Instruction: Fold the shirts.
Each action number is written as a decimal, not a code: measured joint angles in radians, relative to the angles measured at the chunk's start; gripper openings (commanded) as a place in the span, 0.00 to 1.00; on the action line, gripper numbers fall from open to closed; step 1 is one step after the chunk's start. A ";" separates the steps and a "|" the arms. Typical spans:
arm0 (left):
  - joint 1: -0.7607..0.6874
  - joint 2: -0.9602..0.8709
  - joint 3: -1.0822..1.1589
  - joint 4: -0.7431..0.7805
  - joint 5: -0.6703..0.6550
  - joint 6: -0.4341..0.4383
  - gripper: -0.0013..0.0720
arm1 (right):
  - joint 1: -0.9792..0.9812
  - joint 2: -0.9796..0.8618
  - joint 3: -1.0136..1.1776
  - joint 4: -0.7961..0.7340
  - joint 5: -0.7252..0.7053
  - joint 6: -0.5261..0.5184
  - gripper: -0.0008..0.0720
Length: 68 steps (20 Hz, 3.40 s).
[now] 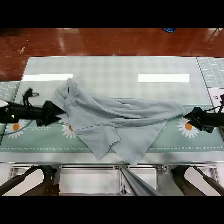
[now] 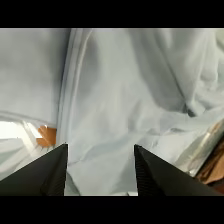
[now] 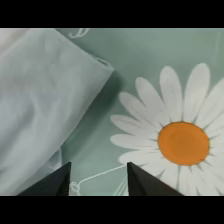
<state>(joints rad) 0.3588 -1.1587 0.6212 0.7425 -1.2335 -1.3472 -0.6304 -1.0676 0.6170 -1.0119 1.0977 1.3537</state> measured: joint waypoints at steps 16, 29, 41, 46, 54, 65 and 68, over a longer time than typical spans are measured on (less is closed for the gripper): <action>-0.270 -0.116 -0.125 -0.042 0.155 0.025 0.04 | -0.009 0.003 -0.023 0.058 0.079 -0.085 0.57; -0.298 -0.133 -0.046 -0.135 0.076 0.121 0.04 | -0.010 -0.112 -0.013 0.010 -0.129 0.075 0.57; -0.298 -0.133 -0.042 -0.138 0.083 0.130 0.04 | 0.099 -0.326 0.075 0.333 -0.254 -0.074 0.04; -0.257 -0.118 0.030 -0.138 0.052 0.127 0.04 | 0.151 -0.320 0.179 0.329 -0.205 -0.072 0.04; -0.112 -0.024 0.611 -0.256 -0.031 0.101 0.04 | 0.163 -0.087 0.623 0.324 0.059 -0.011 0.04; 0.040 0.307 1.220 -0.081 -0.075 0.033 0.04 | 0.163 0.440 0.940 0.249 0.193 0.059 0.04; -0.026 0.444 1.241 0.165 -0.056 -0.031 0.04 | 0.163 0.555 0.949 0.151 0.241 0.089 0.04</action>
<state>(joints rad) 0.3325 -0.7147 1.8618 0.9077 -1.2900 -1.3781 -0.4671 -0.5121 1.5658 -0.8612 1.3388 1.4425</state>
